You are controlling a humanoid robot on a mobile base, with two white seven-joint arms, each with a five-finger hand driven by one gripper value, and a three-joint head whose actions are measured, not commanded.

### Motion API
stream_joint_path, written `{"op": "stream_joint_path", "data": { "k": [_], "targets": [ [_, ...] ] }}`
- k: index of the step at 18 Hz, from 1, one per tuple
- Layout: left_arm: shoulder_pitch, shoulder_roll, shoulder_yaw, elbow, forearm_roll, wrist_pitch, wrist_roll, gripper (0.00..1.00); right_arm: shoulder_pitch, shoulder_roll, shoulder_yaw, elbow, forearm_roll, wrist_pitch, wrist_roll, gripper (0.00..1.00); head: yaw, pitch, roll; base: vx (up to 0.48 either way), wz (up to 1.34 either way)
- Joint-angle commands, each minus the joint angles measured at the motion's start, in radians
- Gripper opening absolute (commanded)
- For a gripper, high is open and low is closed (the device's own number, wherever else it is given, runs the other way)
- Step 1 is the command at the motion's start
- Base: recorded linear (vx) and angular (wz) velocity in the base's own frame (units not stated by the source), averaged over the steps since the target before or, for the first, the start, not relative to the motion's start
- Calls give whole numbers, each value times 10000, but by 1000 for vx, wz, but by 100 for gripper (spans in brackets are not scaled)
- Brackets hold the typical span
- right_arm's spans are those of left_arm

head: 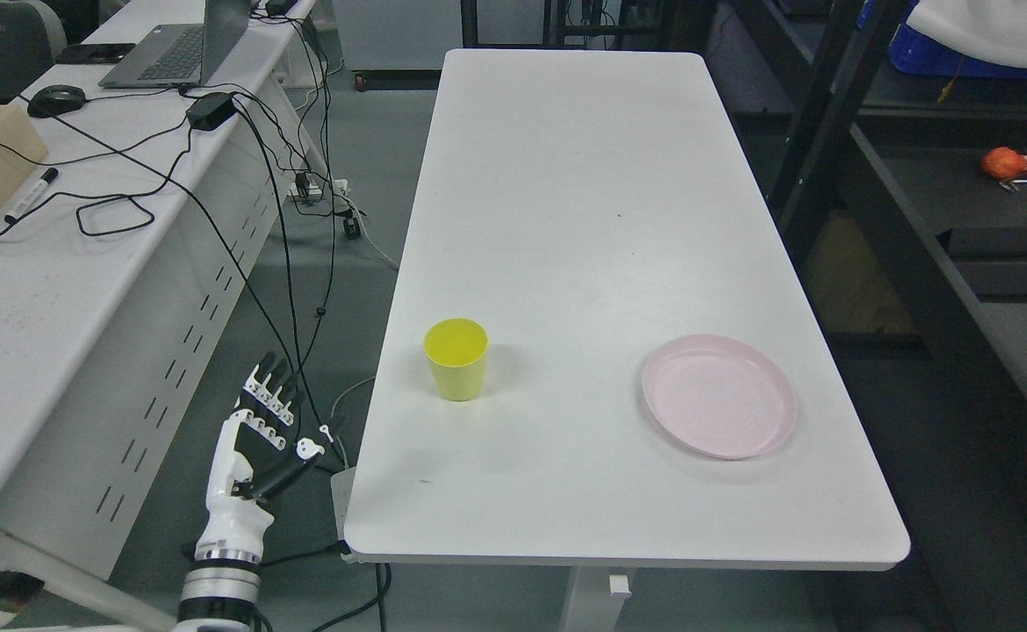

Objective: Place yellow IKEA cup on middle right shelf

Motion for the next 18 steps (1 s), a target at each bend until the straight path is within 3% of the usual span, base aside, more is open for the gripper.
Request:
{"op": "stream_joint_path", "data": {
  "k": [1, 7, 14, 18],
  "targets": [
    [200, 175, 173, 43, 302, 50, -22, 99, 138, -175, 169, 0, -245, 8, -8, 99, 0, 0, 0, 0, 0],
    [-550, 351, 327, 563, 226, 80, -23, 99, 138, -175, 169, 0, -245, 8, -8, 99, 0, 0, 0, 0, 0],
    [-2069, 644, 235, 1882, -909, 50, -313, 99, 138, -175, 169, 0, -245, 8, -8, 99, 0, 1, 0, 0, 0],
    [-3295, 660, 251, 3752, -1002, -133, -664, 99, 138, -175, 184, 0, -245, 8, -8, 99, 0, 1, 0, 0, 0]
  ]
}}
